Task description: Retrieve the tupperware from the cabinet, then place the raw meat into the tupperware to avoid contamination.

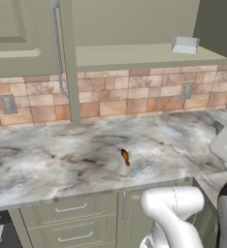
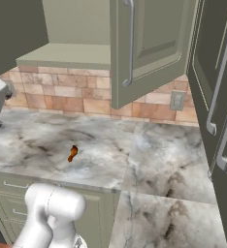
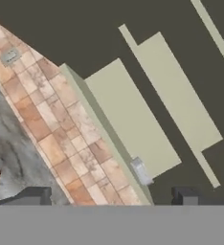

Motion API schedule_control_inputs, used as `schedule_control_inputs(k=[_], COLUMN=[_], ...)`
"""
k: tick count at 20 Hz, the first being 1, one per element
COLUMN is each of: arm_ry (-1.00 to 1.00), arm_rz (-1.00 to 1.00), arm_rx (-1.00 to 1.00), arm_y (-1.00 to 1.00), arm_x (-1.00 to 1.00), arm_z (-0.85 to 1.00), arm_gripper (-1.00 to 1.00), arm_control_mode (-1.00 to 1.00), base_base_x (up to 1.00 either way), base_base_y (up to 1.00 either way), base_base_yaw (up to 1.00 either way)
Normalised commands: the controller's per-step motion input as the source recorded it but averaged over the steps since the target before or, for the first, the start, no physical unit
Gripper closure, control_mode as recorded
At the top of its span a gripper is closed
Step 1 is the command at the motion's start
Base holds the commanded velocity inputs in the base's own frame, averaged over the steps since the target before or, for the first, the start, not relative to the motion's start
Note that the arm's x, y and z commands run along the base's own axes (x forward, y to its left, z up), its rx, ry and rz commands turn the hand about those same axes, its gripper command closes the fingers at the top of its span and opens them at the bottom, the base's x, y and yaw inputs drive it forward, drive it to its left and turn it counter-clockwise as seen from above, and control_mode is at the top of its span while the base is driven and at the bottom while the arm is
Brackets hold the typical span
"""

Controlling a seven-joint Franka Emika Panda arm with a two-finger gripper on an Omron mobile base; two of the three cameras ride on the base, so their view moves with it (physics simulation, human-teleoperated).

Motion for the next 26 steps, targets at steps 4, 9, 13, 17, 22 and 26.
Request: schedule_control_inputs(k=[4,9,13,17,22,26], arm_ry=[-0.01,0.00,0.01,0.04,0.09,0.07], arm_rz=[-0.19,-0.22,-0.26,-0.29,-0.27,-0.18], arm_rx=[-0.17,-0.13,-0.10,-0.07,-0.02,0.01], arm_y=[0.20,0.03,-0.04,-0.19,-0.43,-0.69], arm_x=[0.82,0.81,0.71,0.60,0.48,0.11], arm_z=[-0.02,0.00,0.00,0.00,0.00,0.00], arm_gripper=[-1.00,-1.00,-1.00,-1.00,-1.00,-1.00], arm_control_mode=[-1.00,-1.00,-1.00,-1.00,-1.00,-1.00], base_base_x=[0.00,0.00,0.00,0.00,0.00,0.00], base_base_y=[0.00,0.00,0.00,0.00,0.00,0.00], base_base_yaw=[0.00,0.00,0.00,0.00,0.00,0.00])
